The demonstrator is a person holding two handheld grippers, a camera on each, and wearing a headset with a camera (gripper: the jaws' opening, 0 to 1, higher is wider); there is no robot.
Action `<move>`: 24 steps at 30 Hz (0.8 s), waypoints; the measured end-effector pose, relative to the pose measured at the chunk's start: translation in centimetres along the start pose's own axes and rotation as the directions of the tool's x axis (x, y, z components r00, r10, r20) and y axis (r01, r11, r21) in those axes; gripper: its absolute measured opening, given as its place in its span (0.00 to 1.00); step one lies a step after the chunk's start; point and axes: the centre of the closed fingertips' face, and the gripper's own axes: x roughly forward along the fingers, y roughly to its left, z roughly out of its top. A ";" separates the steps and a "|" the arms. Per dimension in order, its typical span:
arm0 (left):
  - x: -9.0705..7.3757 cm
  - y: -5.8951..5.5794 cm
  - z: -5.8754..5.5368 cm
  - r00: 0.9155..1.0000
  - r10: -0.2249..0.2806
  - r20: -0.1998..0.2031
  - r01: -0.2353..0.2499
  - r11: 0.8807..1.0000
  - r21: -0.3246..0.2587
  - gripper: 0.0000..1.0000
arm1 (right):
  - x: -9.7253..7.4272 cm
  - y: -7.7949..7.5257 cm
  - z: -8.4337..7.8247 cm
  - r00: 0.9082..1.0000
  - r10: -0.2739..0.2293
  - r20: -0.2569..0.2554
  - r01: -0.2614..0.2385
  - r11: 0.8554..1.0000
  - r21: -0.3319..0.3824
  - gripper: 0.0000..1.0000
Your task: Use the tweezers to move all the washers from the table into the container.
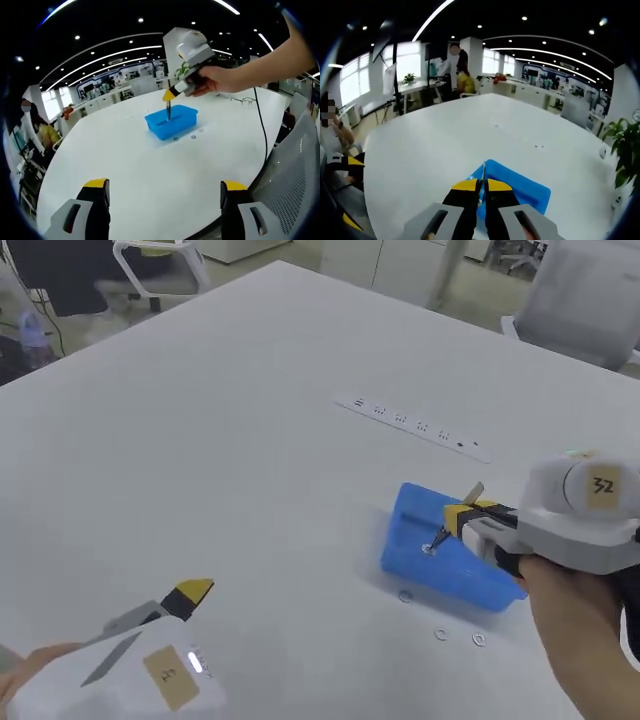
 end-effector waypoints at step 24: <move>0.0 0.0 -0.1 1.000 0.000 -0.006 0.000 1.000 0.000 0.94 | 3.3 -0.2 -3.5 0.996 -0.008 -0.094 0.009 1.000 0.004 0.00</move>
